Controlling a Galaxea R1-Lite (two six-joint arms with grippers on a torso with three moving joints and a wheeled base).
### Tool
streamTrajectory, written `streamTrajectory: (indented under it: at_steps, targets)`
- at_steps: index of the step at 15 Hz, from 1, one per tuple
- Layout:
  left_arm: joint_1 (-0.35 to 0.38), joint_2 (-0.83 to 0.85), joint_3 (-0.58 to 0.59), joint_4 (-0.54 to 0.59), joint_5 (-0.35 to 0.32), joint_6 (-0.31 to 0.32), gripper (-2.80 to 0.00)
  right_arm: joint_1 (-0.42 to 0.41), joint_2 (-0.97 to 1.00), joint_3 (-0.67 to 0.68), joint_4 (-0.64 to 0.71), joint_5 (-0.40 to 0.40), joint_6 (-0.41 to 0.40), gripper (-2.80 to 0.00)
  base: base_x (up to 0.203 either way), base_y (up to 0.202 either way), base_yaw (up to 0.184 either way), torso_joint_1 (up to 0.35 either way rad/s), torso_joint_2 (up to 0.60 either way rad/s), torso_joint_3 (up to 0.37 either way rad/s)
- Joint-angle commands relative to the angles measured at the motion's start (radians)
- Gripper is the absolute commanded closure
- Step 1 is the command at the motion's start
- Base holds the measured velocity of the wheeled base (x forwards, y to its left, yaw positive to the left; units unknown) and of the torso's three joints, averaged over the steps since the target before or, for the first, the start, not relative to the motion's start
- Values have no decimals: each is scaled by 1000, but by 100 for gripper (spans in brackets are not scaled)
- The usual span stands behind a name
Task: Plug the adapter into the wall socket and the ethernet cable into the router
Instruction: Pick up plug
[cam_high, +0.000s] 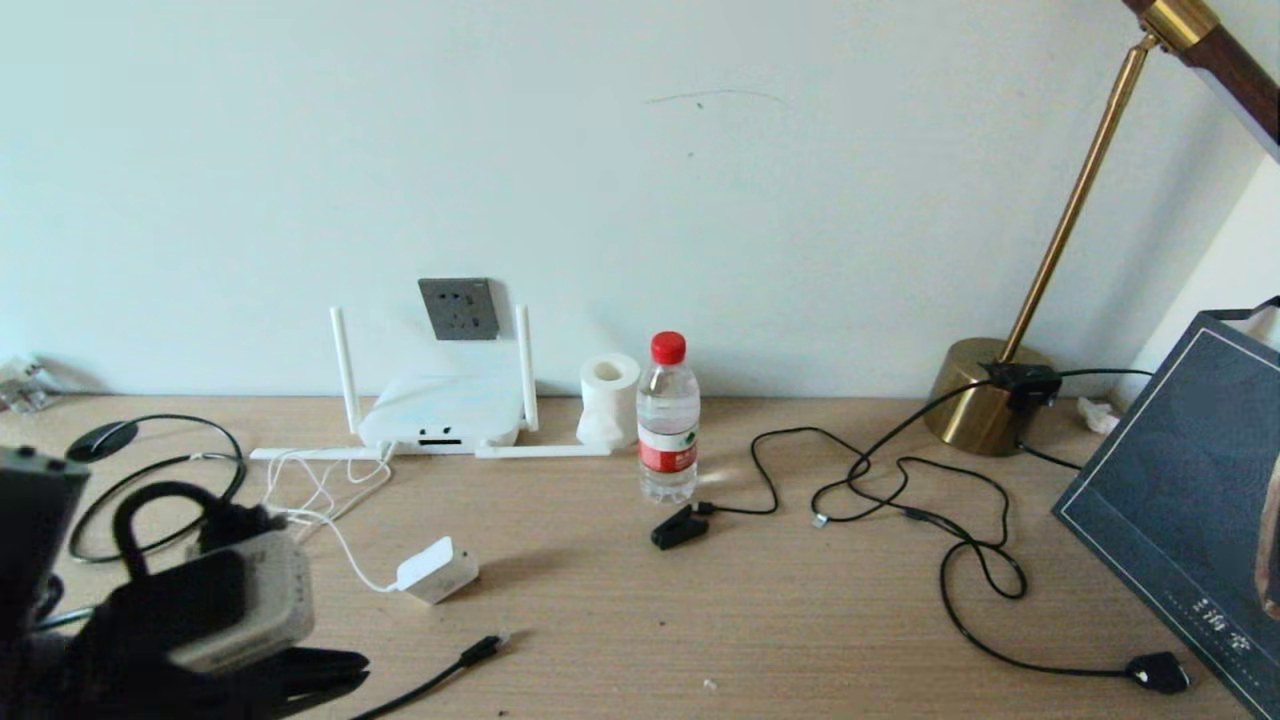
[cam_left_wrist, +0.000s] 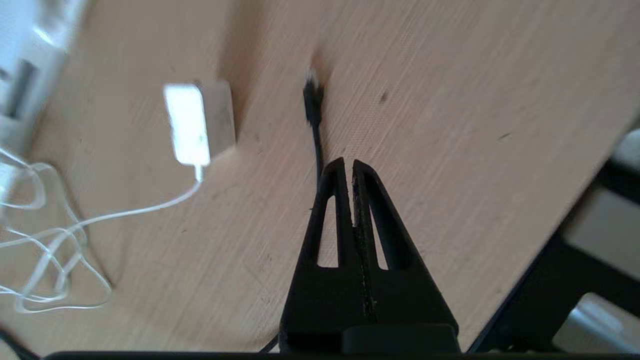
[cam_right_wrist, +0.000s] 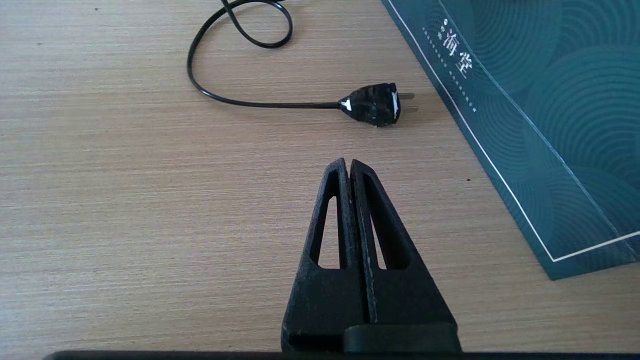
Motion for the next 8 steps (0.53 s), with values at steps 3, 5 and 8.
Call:
streamTrajectory:
  at_steps: [3, 5, 8]
  targets:
    - [8, 114, 16, -2, 4, 40, 0, 0, 1, 0, 0, 0, -1, 0, 0, 0, 0, 0, 0, 0]
    - [8, 130, 36, -2, 4, 62, 0, 0, 1, 0, 0, 0, -1, 0, 0, 0, 0, 0, 0, 0]
    - [8, 150, 44, 1, 4, 94, 0, 0, 1, 0, 0, 0, -1, 0, 0, 0, 0, 0, 0, 0]
